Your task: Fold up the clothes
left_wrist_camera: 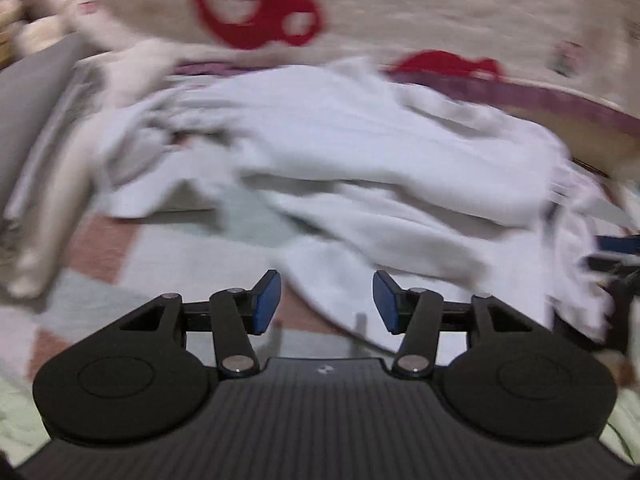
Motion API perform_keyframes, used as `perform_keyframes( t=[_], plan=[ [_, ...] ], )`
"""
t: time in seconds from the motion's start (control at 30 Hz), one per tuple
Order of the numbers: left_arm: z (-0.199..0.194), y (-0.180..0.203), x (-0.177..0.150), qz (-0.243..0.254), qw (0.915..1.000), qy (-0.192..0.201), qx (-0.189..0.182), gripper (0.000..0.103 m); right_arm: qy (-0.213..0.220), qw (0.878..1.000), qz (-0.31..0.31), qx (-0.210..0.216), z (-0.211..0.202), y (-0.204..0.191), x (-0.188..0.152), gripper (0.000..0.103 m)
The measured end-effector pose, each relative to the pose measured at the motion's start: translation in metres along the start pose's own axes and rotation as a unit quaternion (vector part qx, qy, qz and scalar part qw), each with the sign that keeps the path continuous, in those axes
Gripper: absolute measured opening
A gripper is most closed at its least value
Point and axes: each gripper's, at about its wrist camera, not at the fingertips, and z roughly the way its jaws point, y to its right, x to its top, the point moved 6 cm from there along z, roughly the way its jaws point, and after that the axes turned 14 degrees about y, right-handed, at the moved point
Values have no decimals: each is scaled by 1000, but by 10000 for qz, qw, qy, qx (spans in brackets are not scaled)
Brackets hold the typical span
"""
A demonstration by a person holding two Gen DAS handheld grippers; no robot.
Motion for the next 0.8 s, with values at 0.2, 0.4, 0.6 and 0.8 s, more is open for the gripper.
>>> perform_keyframes(
  t=[0.2, 0.4, 0.6, 0.8],
  plan=[
    [9, 44, -15, 402, 9962, -180, -747, 51, -163, 9952, -348, 901, -19, -54, -15, 54],
    [32, 70, -32, 579, 9919, -470, -1030, 53, -435, 9884, -721, 1262, -21, -81, -28, 54],
    [54, 85, -42, 953, 9921, -413, -699, 60, -532, 9836, -1142, 1294, -12, -93, -35, 26],
    [53, 98, -46, 1664, 9827, -167, -799, 15, -519, 9810, -1379, 1258, -5, -95, -35, 7]
  ],
)
